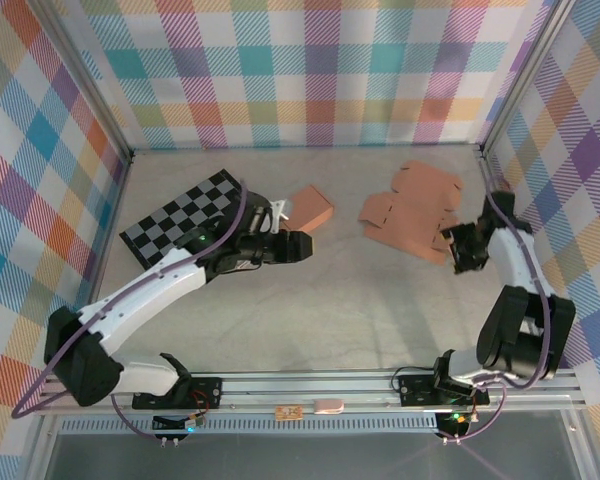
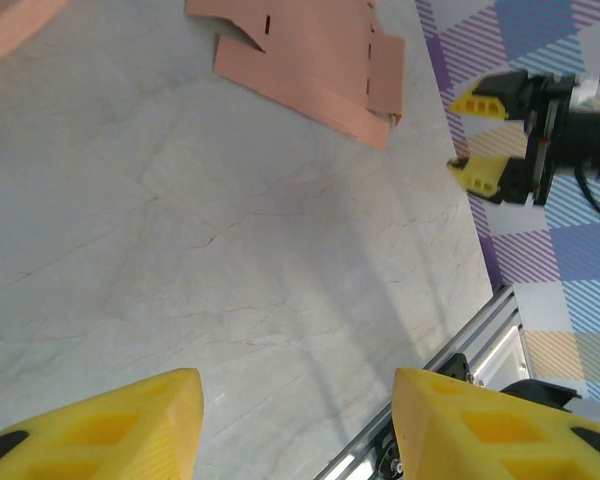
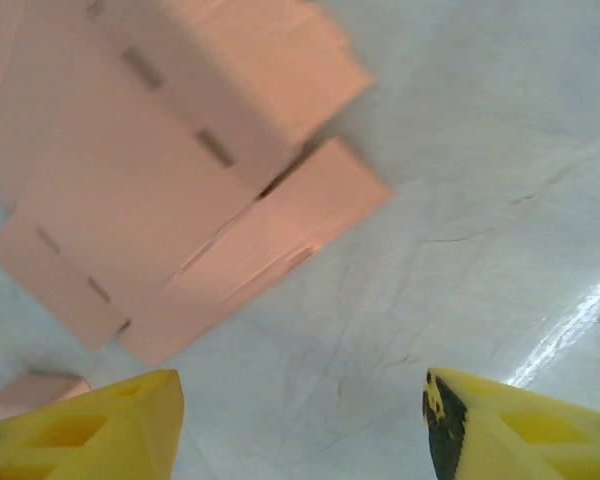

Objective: Fold the paper box

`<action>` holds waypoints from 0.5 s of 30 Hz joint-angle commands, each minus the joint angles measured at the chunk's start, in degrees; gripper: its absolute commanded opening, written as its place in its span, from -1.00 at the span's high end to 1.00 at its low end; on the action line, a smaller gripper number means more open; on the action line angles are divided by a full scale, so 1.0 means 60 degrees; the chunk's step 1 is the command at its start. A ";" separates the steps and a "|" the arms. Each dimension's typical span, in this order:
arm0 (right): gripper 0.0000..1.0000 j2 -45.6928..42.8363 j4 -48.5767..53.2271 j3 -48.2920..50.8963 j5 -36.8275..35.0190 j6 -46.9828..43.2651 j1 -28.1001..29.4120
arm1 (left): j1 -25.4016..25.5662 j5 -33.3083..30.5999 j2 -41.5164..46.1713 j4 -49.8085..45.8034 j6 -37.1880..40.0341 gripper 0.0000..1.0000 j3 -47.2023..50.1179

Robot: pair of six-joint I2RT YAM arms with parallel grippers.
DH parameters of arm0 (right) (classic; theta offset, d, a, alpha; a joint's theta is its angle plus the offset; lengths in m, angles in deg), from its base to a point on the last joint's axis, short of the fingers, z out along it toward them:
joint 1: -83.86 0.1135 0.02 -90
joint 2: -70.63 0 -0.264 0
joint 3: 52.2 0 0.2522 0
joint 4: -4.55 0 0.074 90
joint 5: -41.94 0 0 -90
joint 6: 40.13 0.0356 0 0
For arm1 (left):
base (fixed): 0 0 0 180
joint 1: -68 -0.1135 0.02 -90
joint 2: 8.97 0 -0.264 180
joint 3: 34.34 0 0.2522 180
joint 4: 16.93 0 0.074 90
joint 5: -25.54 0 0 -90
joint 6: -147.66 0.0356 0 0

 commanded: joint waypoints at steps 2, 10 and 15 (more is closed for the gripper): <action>-0.31 -0.0927 -0.3756 0.1786 0.0945 0.1872 -0.0668 | 0.0333 0.0208 -0.0469 0.0921 -0.0418 -0.03 -0.0180; -0.21 0.0077 -0.6320 0.2849 0.1189 0.3629 -0.0704 | 0.0418 0.0124 -0.0419 0.0992 -0.0390 -0.02 -0.0046; -0.14 0.0806 -0.6956 0.2617 0.1353 0.3726 -0.0701 | 0.0415 0.0146 -0.0352 0.0962 -0.0356 -0.02 -0.0008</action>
